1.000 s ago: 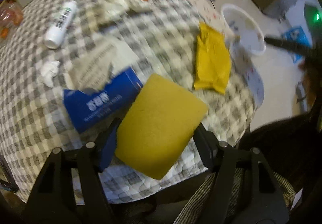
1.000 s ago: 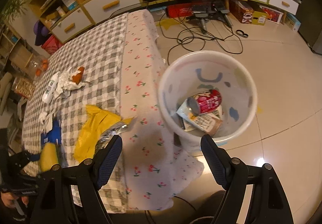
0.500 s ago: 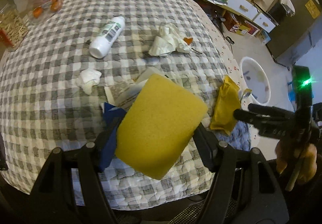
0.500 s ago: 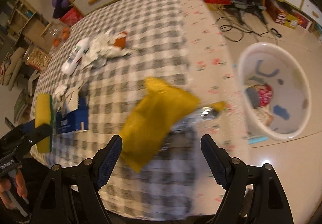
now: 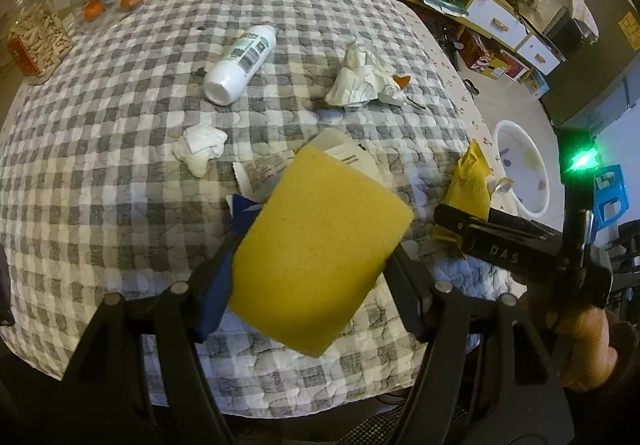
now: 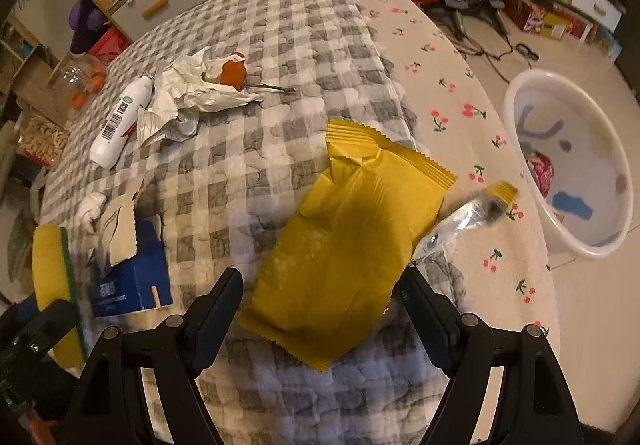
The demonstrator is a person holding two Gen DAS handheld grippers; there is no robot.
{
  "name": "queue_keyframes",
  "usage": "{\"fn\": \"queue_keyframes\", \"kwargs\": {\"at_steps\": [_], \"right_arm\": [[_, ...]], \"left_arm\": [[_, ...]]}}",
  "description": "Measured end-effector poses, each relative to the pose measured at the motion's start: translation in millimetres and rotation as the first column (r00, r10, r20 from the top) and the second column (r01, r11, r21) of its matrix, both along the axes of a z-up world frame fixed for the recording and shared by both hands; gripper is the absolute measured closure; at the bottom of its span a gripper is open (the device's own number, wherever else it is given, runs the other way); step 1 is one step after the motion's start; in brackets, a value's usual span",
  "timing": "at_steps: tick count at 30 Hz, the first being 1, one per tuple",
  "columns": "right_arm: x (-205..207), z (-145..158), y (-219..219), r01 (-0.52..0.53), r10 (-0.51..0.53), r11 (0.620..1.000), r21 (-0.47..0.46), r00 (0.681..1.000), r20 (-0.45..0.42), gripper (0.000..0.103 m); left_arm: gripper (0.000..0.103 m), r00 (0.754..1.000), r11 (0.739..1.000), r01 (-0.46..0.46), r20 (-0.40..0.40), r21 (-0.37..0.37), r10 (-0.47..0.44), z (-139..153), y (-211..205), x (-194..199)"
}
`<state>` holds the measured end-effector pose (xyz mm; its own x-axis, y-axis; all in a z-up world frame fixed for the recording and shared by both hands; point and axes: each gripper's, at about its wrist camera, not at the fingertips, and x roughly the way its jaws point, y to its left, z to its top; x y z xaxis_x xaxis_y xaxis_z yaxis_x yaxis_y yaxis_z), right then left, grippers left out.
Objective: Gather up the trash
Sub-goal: 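Lift the yellow snack bag with the right tool toward the bin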
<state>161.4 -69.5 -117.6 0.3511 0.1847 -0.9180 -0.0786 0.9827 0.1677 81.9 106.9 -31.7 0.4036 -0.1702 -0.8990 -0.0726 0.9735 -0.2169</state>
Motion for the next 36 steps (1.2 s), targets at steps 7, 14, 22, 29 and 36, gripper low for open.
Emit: {"fn": "queue_keyframes", "kwargs": {"at_steps": [7,14,22,29,36], "right_arm": [[-7,5,15,-0.044,0.046,0.999,-0.028,0.998,0.048,0.046],[-4,12,2,-0.065,0.065,0.998,-0.011,0.996,0.064,0.068],[-6,23,-13,-0.094,0.09,0.995,0.033,0.992,0.09,0.092],[-5,36,-29,-0.106,0.095,0.992,0.074,0.986,0.134,0.097],[3,55,-63,-0.05,0.031,0.993,0.11,0.985,0.17,0.098]], "left_arm": [[0.032,1.0,1.0,-0.009,0.006,-0.01,0.009,1,-1,1],[0.032,0.999,0.999,-0.027,0.021,-0.032,0.027,7,-3,8],[0.032,0.999,0.999,-0.026,0.029,-0.042,0.027,5,-9,17],[0.032,0.998,0.998,-0.033,0.046,-0.061,0.036,8,-14,26],[0.032,0.997,0.998,-0.018,0.067,-0.068,0.023,12,-23,37]]}}
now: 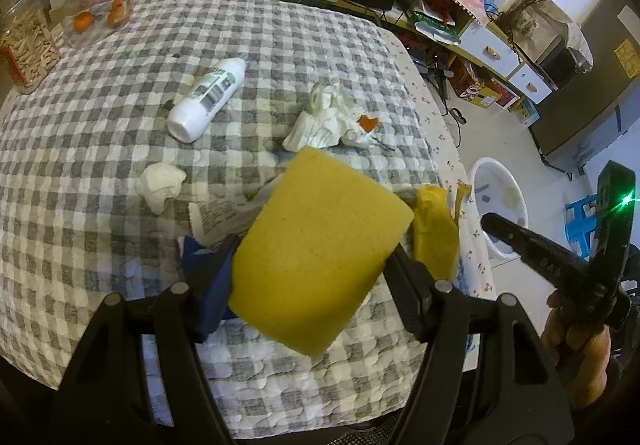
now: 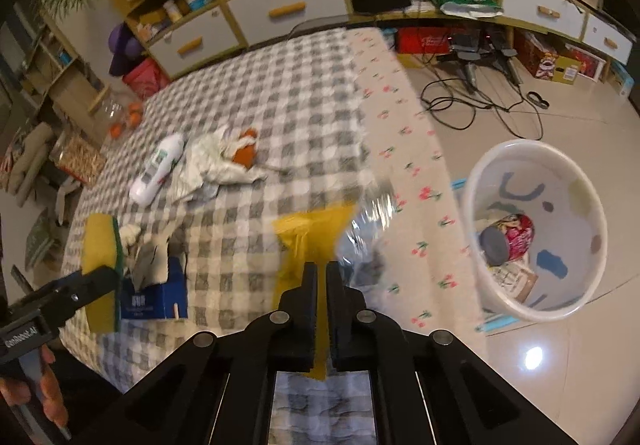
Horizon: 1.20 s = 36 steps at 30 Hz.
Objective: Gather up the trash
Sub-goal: 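Lift the yellow snack bag with the right tool toward the bin, then drop the snack bag into the bin with the right tool while the left tool drops the yellow sponge in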
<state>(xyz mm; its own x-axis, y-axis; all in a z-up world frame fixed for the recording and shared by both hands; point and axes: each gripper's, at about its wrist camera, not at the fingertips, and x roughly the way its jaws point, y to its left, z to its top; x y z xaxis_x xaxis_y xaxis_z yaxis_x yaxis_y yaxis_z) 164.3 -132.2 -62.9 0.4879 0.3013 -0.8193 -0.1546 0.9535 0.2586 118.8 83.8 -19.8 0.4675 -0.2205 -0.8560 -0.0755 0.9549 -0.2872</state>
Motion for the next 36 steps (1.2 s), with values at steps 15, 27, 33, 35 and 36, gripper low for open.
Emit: {"fn": "queue_keyframes", "kwargs": {"at_steps": [15,27,33,35,36], "right_arm": [[5,-27,-6,-0.001,0.005,1.0,0.026,0.989,-0.149,0.026],[3,-57,70,-0.098,0.074,0.967,-0.234,0.991,-0.108,0.03],[2,-49,74,-0.116,0.101,0.96,-0.256,0.992,-0.072,0.049],[1,-44,69,-0.113,0.101,0.959,-0.258,0.993,-0.059,0.05],[1,-42,68,-0.11,0.1,0.961,-0.255,0.993,-0.055,0.05]], "left_arm": [[0.032,1.0,1.0,-0.01,0.003,-0.003,0.01,0,-4,8],[0.032,0.999,0.999,-0.045,-0.007,-0.003,0.045,-1,22,-3],[0.032,0.999,0.999,-0.044,-0.002,-0.007,0.044,1,22,-3],[0.032,0.999,0.999,-0.042,-0.001,-0.006,0.042,2,21,-2],[0.032,0.999,0.999,-0.04,-0.001,-0.006,0.04,2,20,-1]]}}
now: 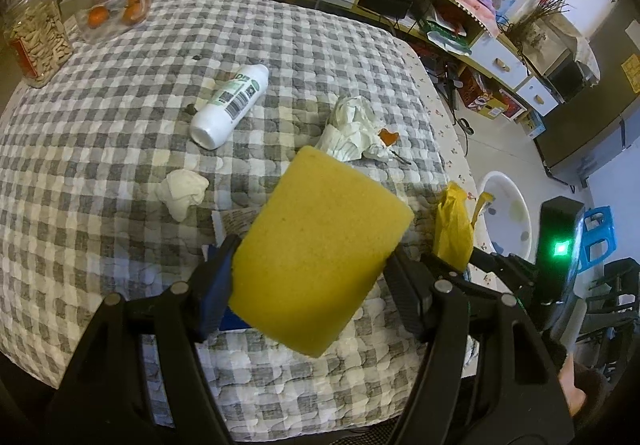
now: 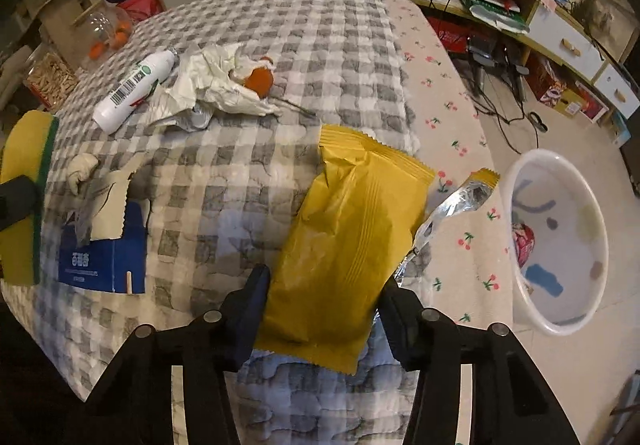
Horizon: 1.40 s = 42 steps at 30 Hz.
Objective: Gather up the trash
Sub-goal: 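Drop the snack bag into the bin with the right tool while the left tool drops the yellow sponge in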
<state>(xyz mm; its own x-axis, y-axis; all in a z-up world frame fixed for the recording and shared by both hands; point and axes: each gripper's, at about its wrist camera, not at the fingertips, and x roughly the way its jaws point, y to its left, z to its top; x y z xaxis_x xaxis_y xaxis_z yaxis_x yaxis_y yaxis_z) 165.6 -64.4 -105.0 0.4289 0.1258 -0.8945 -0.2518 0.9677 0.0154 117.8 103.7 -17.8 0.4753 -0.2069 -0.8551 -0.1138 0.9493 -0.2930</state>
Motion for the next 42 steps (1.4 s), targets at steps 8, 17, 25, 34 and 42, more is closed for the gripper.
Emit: {"fn": "queue_keyframes", "kwargs": {"at_steps": [8,17,25,34,42], "right_arm": [[15,21,-40,0.072,-0.074,0.996,0.052,0.997,0.03,0.05],[26,32,-109,0.21,-0.214,0.973,0.097,0.976,0.03,0.05],[31,34,-157,0.299,-0.304,0.947,0.115,0.952,0.024,0.05],[35,29,-206,0.388,-0.392,0.913,0.122,0.92,0.006,0.05],[32,28,-242,0.439,-0.444,0.884,0.162,0.896,-0.003,0.029]], "left_arm": [[0.032,0.999,0.999,0.034,-0.001,0.005,-0.034,0,-20,12],[0.032,0.996,0.996,0.093,-0.005,0.01,-0.093,-1,-57,28],[0.032,0.991,0.991,0.136,-0.003,0.007,-0.136,-2,-92,42],[0.032,0.983,0.983,0.181,-0.001,-0.003,-0.181,-6,-136,60],[0.032,0.972,0.972,0.235,0.019,-0.006,-0.234,-10,-179,76]]}}
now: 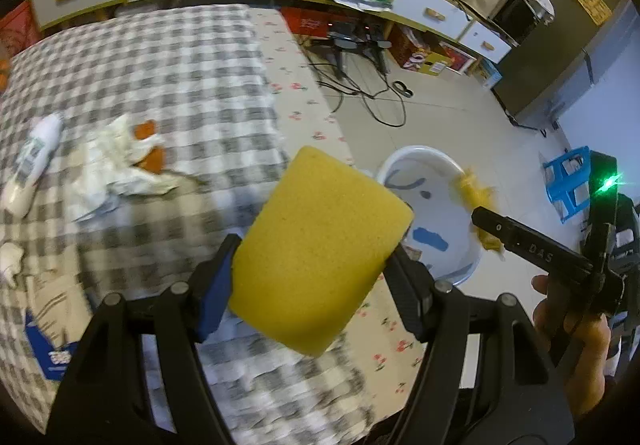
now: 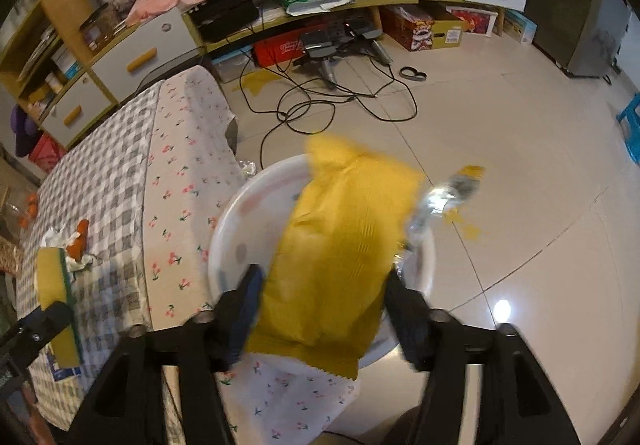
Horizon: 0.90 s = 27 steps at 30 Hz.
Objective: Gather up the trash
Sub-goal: 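Drop the snack bag into the bin with the right tool while the left tool drops the yellow sponge in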
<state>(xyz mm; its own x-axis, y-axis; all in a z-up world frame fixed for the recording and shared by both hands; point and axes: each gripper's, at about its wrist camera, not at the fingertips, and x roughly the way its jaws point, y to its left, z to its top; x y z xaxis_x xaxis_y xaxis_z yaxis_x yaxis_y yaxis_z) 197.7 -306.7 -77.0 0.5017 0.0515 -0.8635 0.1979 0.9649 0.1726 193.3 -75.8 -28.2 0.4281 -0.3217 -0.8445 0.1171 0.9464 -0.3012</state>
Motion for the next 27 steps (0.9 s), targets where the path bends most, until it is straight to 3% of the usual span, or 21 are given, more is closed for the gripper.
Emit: {"fn": "queue_keyframes", "kwargs": {"at_steps": [19,24,27], "right_arm": [[-36,1,-60,0.051,-0.051,0.998,-0.049,0.999,-0.006,0.027],[-43,-2,-74,0.069,-0.069,0.996,-0.052,0.998,-0.013,0.027],[-45,-3,-81,0.075,-0.076,0.996,-0.053,0.997,-0.014,0.027]], "left_arm": [[0.032,0.992,0.992,0.126,-0.002,-0.001,-0.126,-20,-88,21],[0.032,0.987,0.987,0.161,0.032,-0.002,-0.16,-20,-101,23],[0.028,0.978,0.979,0.197,0.069,-0.04,-0.194,-17,-105,24]]}}
